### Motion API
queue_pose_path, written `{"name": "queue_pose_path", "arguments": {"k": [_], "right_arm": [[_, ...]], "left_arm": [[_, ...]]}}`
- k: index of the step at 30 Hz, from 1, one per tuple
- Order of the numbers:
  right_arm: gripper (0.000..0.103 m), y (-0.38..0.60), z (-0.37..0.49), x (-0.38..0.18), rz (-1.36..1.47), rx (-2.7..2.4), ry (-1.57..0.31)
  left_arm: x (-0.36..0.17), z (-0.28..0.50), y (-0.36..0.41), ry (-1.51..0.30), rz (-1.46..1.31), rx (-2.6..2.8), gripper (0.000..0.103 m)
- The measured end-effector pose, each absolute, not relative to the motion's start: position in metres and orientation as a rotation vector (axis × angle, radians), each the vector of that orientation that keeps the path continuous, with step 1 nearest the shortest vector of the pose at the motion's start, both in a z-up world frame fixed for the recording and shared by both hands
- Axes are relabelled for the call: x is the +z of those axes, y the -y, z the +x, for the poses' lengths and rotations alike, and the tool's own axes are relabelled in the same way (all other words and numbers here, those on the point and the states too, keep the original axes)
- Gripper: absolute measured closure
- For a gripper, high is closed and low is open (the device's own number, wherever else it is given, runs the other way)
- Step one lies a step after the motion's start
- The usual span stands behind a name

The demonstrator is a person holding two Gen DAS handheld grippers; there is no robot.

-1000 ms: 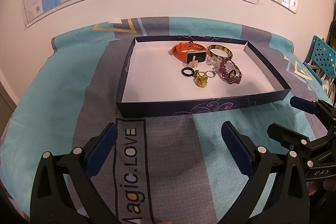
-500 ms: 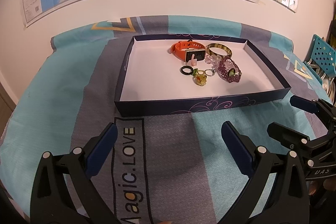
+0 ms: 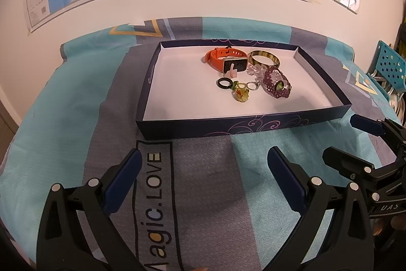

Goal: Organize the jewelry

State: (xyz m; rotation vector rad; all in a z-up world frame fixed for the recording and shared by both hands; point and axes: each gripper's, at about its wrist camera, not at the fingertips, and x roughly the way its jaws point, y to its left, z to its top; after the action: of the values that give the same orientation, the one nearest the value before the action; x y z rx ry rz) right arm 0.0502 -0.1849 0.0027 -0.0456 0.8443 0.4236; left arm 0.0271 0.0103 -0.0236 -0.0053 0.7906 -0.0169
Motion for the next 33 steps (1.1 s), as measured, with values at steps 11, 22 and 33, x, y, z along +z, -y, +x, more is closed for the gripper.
{"name": "queue_pose_path", "arguments": {"k": [11, 22, 33], "right_arm": [[0.007, 0.1854, 0.0509, 0.0028, -0.044, 0.423, -0.847], [0.007, 0.1859, 0.0512, 0.0030, -0.044, 0.422, -0.847], [0.007, 0.1859, 0.0531, 0.0031, -0.043, 0.421, -0.850]], "left_arm": [[-0.0237, 0.0283, -0.0099, -0.792, -0.002, -0.022, 0.006], [-0.0236, 0.0283, -0.0092, -0.792, 0.000, -0.023, 0.006], [-0.0239, 0.0286, -0.0090, -0.793, -0.001, -0.023, 0.006]]}}
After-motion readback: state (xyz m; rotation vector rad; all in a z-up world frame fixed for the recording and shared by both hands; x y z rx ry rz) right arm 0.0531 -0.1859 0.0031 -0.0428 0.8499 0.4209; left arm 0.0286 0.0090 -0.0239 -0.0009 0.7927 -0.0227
